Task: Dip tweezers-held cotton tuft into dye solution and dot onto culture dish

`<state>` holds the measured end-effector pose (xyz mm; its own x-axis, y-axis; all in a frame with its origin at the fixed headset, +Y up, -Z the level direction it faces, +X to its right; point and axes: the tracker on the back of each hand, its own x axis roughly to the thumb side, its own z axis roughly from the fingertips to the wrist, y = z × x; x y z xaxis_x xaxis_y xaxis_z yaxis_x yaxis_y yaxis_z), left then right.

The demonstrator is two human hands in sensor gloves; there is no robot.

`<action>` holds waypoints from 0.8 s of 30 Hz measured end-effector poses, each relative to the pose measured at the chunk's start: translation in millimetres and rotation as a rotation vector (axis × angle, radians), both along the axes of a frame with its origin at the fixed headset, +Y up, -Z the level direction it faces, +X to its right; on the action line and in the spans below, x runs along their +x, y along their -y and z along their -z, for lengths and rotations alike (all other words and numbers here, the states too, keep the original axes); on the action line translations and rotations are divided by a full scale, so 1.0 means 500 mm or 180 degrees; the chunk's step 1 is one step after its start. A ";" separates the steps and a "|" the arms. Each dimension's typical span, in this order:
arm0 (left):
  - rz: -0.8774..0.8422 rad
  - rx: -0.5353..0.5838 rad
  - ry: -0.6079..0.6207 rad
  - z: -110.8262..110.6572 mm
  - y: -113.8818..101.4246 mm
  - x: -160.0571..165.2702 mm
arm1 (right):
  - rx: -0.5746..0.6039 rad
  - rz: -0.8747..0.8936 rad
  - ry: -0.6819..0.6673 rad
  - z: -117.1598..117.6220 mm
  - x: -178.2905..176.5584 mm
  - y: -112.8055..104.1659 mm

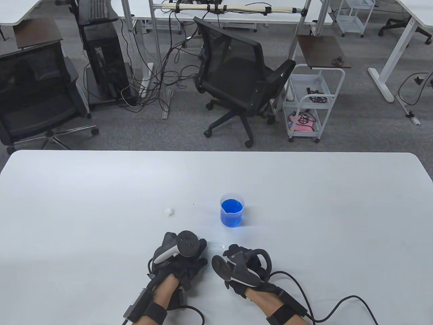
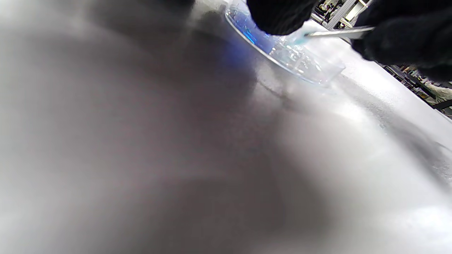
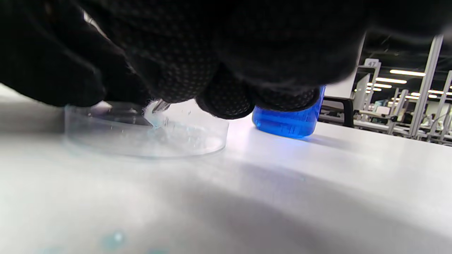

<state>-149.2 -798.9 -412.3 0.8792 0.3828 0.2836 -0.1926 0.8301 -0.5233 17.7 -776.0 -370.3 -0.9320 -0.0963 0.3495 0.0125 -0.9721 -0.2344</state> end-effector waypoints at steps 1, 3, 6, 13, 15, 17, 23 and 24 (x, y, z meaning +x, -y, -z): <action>-0.0002 -0.0001 -0.0001 0.000 0.000 0.000 | -0.0010 -0.0010 -0.0009 0.001 -0.002 0.003; -0.0003 -0.0002 -0.0002 -0.001 0.000 0.000 | -0.0015 -0.0035 -0.0019 0.003 -0.004 0.007; -0.0017 -0.0011 -0.0003 -0.001 0.001 0.000 | 0.0007 -0.0004 -0.0013 0.006 -0.004 0.004; -0.0012 -0.0008 0.0001 -0.001 0.001 0.000 | 0.0197 0.0235 0.0121 0.018 0.014 -0.033; -0.0012 -0.0009 0.0002 0.000 0.001 0.000 | 0.0162 0.0206 0.0145 0.021 0.014 -0.030; -0.0010 -0.0009 0.0002 0.000 0.001 0.000 | 0.0126 0.0149 0.0140 0.025 0.010 -0.020; -0.0008 -0.0008 0.0002 -0.001 0.001 0.000 | 0.0028 -0.0044 0.0113 0.030 -0.004 0.008; -0.0008 -0.0008 0.0002 -0.001 0.001 0.000 | 0.0031 -0.0042 0.0111 0.029 -0.004 0.008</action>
